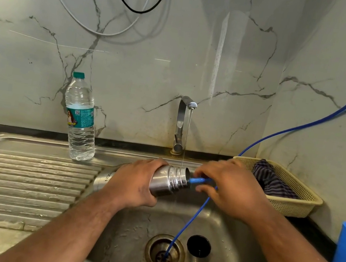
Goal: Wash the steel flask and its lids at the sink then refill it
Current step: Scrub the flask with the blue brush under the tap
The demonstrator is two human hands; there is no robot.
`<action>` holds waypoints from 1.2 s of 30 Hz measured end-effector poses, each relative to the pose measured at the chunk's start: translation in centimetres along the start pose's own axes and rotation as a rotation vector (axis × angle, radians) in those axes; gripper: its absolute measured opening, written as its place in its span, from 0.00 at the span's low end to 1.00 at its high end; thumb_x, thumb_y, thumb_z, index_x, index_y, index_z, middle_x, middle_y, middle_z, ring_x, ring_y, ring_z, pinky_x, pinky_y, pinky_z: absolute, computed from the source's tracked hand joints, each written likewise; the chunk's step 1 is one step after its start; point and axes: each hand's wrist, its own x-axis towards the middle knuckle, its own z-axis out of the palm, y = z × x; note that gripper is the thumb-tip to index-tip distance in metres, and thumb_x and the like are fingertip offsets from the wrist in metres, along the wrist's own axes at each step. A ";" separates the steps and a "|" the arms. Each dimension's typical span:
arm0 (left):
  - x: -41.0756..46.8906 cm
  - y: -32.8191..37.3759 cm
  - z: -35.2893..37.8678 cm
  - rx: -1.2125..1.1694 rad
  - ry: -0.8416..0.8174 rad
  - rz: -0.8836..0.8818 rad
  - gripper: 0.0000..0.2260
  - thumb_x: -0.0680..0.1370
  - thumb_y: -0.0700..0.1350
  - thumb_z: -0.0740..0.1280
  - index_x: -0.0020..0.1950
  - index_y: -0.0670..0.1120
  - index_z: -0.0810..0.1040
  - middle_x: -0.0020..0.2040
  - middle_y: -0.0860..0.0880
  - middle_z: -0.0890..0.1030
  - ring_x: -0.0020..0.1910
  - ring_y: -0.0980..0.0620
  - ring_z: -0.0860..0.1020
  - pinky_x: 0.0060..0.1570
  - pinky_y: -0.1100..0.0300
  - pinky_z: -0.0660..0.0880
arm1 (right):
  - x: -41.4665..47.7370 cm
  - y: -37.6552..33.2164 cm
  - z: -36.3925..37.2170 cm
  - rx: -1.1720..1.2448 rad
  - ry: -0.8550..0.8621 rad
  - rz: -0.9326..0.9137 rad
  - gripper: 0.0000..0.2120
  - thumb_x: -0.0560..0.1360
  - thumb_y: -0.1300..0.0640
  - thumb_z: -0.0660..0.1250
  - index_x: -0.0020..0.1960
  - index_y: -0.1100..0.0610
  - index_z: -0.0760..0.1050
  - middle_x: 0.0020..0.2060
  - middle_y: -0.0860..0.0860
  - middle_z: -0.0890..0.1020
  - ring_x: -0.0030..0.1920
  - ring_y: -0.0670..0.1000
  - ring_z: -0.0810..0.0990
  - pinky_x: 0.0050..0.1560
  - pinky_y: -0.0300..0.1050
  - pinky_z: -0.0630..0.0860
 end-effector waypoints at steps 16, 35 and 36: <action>0.3 -1.0 0.2 0.161 0.023 0.062 0.37 0.67 0.51 0.79 0.72 0.62 0.65 0.66 0.59 0.74 0.65 0.56 0.71 0.71 0.52 0.65 | -0.1 -1.6 1.2 0.085 -0.169 0.192 0.14 0.82 0.37 0.60 0.52 0.45 0.77 0.42 0.43 0.80 0.44 0.45 0.78 0.45 0.49 0.78; 0.2 -1.1 0.4 0.171 0.018 0.056 0.36 0.68 0.51 0.78 0.72 0.62 0.65 0.65 0.59 0.74 0.64 0.56 0.71 0.69 0.53 0.65 | -0.2 -2.7 1.6 0.196 -0.276 0.272 0.16 0.83 0.39 0.60 0.48 0.49 0.78 0.36 0.43 0.79 0.40 0.44 0.77 0.39 0.46 0.74; 0.2 -1.2 0.4 0.155 0.013 0.039 0.37 0.67 0.51 0.78 0.71 0.62 0.65 0.64 0.59 0.74 0.62 0.56 0.71 0.68 0.53 0.66 | -0.1 -2.9 1.2 0.142 -0.217 0.238 0.12 0.82 0.39 0.62 0.52 0.46 0.76 0.40 0.43 0.77 0.42 0.45 0.76 0.39 0.45 0.73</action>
